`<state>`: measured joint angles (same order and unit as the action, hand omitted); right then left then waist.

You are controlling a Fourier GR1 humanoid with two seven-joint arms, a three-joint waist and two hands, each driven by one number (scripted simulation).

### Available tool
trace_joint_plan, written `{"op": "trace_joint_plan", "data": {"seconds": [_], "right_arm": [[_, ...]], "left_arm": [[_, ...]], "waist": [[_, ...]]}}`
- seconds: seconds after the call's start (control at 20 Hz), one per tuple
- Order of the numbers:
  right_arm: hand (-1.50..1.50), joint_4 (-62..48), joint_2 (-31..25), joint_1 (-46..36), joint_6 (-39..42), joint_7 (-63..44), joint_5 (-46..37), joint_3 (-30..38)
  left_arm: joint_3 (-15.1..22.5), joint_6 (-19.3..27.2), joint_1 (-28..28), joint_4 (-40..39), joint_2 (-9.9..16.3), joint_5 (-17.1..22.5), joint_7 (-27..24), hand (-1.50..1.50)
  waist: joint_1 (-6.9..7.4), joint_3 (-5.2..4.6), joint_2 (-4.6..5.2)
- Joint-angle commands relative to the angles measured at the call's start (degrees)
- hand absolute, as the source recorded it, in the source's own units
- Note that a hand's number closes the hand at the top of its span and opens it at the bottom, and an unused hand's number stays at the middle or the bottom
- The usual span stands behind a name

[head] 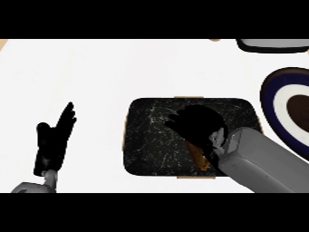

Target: Pick the sweet potato from the tray and place it in the plate

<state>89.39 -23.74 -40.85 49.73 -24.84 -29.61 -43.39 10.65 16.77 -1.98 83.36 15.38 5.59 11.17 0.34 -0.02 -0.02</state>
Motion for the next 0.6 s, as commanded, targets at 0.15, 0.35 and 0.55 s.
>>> {"op": "trace_joint_plan", "data": {"seconds": [0.15, 0.35, 0.55], "right_arm": [[-1.50, -2.18, 3.63, 2.41, 4.02, 3.27, -6.74, 2.14], [-1.50, -1.44, 3.10, 2.70, 7.13, 5.18, -8.60, 4.13], [-1.50, -3.20, 3.54, 6.21, 2.82, 8.24, -14.23, 2.78]], "left_arm": [[-2.04, -1.17, -1.43, -1.10, -1.10, -1.82, 0.87, 0.00], [-5.30, -4.36, -0.56, -2.40, -0.27, 0.37, -1.68, 0.00], [-2.69, -2.25, 1.92, 2.69, -2.28, -3.19, 0.16, 0.00]], "waist": [[-0.13, 0.02, 0.04], [-0.18, 0.01, 0.00], [-0.08, 0.03, 0.00]]}}
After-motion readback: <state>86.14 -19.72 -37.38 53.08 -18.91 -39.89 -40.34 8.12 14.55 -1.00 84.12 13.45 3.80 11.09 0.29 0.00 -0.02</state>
